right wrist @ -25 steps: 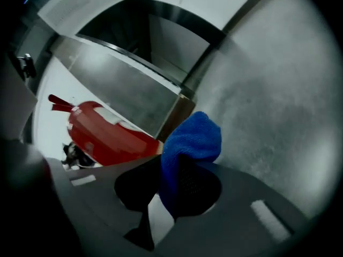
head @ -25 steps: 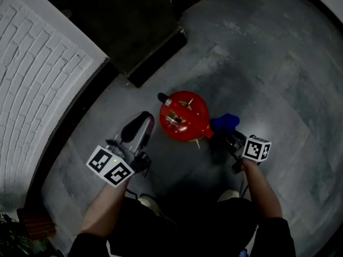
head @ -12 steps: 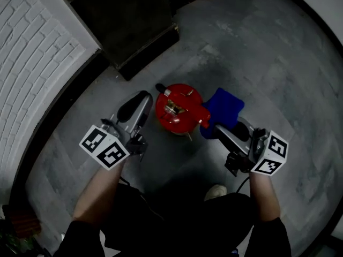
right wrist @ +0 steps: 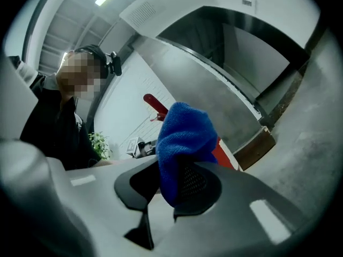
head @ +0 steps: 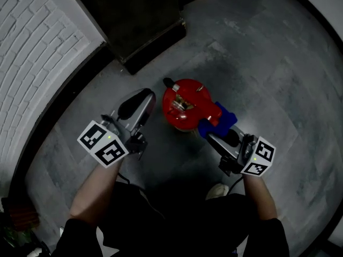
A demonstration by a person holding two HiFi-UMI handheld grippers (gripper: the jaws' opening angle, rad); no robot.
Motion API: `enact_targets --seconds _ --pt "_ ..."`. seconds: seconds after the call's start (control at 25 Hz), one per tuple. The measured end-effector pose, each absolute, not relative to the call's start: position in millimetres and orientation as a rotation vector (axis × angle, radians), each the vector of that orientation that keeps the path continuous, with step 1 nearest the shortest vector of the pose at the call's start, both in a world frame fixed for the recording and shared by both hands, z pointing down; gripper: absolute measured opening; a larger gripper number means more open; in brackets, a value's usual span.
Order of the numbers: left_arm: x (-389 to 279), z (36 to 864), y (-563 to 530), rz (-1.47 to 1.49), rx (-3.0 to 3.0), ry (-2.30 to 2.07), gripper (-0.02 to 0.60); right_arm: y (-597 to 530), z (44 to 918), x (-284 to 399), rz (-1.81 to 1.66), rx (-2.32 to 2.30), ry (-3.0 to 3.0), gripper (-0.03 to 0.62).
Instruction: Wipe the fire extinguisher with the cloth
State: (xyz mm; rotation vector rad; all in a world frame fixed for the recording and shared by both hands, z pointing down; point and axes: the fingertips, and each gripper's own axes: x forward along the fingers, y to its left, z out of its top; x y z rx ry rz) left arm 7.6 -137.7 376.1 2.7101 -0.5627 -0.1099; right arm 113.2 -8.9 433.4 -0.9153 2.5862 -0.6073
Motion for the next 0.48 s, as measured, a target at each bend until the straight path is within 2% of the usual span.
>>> enact_targets --seconds 0.48 --pt "9 384 -136 -0.045 2.728 -0.563 0.052 -10 515 108 -0.745 -1.072 2.697 0.06"
